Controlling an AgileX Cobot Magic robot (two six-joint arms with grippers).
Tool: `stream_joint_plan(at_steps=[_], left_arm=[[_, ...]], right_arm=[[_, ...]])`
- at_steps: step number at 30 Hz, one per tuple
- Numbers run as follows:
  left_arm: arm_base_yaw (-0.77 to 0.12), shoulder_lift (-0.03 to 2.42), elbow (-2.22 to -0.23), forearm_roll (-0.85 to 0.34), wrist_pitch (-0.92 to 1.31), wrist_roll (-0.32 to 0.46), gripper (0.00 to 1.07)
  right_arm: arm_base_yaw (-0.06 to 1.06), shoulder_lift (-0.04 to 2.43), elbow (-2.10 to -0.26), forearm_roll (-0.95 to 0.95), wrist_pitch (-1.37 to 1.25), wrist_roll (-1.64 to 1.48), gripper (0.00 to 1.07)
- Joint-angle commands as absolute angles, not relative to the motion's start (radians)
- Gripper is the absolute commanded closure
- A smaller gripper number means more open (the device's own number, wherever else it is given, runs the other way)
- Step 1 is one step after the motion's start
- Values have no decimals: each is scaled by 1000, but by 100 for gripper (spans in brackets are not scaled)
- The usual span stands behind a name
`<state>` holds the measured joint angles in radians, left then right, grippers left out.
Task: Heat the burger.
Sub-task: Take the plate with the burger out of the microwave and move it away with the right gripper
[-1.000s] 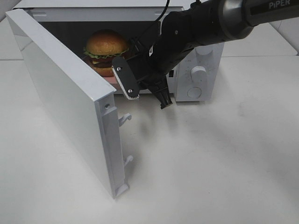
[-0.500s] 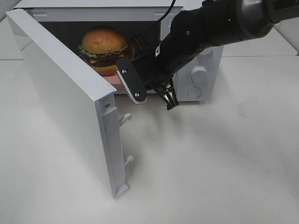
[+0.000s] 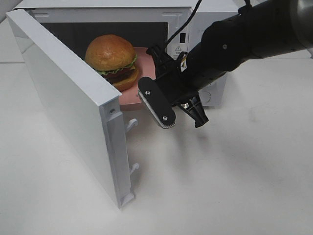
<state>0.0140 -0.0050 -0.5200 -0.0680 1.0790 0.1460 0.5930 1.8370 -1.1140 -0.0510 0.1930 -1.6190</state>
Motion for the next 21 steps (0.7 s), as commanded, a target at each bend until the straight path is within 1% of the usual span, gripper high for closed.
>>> stream_joint_plan(at_steps=[1, 21], left_arm=[[16, -9, -517, -66, 1070, 147, 9], [16, -9, -517, -66, 1070, 147, 9]], right_arm=[[574, 1772, -1083, -46, 122, -1578, 107], [574, 1519, -827, -35, 131, -1518, 107]])
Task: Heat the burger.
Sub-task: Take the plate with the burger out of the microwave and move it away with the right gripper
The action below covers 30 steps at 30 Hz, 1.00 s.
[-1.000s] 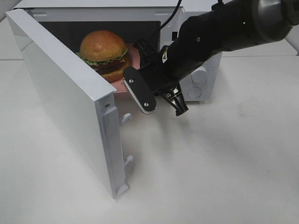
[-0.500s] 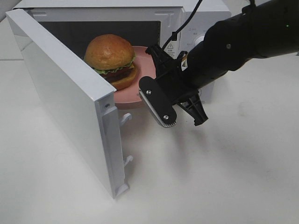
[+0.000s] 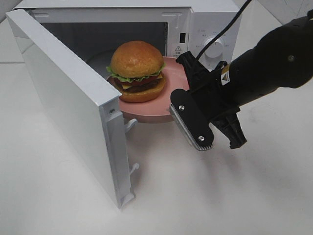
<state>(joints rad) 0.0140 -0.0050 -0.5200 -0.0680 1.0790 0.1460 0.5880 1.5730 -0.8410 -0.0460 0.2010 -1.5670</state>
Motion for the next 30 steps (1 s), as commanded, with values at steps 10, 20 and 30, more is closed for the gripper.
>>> stream_joint_plan(at_steps=[10, 20, 30], left_arm=[[16, -9, -517, -66, 1070, 147, 9], [16, -9, -517, -66, 1070, 147, 9], [16, -9, -517, -66, 1070, 147, 9]], right_arm=[[574, 1364, -706, -37, 165, -1483, 107], [574, 1216, -605, -44, 204, -1432, 107], [574, 1062, -537, -110, 325, -1362, 107]])
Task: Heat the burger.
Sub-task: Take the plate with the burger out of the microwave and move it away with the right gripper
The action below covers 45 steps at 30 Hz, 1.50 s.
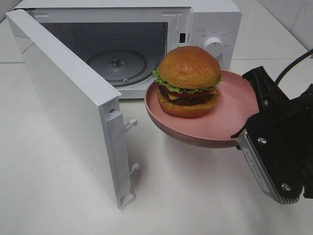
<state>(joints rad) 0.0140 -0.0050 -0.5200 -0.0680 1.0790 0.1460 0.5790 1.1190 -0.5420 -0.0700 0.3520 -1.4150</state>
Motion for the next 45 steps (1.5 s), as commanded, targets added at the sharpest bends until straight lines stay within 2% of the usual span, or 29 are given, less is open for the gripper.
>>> stream_joint_plan(at_steps=[1, 16, 27, 29, 45], left_arm=[[16, -9, -517, -66, 1070, 147, 9], [16, -9, -517, -66, 1070, 147, 9], [16, -9, -517, -66, 1070, 147, 9], [16, -9, -517, -66, 1070, 147, 9], [16, -9, -517, -66, 1070, 147, 9]], right_arm=[[574, 1034, -525, -155, 352, -1315, 107], [574, 848, -466, -351, 526, -1012, 107], [574, 836, -466, -573, 667, -598, 107], [574, 836, -466, -622, 719, -444, 107], [574, 843, -466, -730, 861, -97, 107]])
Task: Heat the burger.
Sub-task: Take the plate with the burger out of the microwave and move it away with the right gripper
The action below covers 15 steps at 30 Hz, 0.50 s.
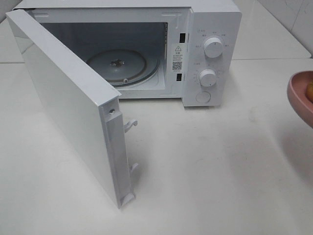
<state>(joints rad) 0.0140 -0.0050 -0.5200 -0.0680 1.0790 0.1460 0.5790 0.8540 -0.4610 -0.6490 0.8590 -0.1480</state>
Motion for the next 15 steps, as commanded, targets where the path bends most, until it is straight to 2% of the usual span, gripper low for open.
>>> stream_joint_plan(at_steps=[1, 15], left_arm=[[16, -9, -517, -66, 1070, 147, 9], [16, -9, -517, -66, 1070, 147, 9]], right_arm=[[574, 858, -466, -741, 885, -37, 107], [574, 1076, -466, -842, 916, 405, 107]])
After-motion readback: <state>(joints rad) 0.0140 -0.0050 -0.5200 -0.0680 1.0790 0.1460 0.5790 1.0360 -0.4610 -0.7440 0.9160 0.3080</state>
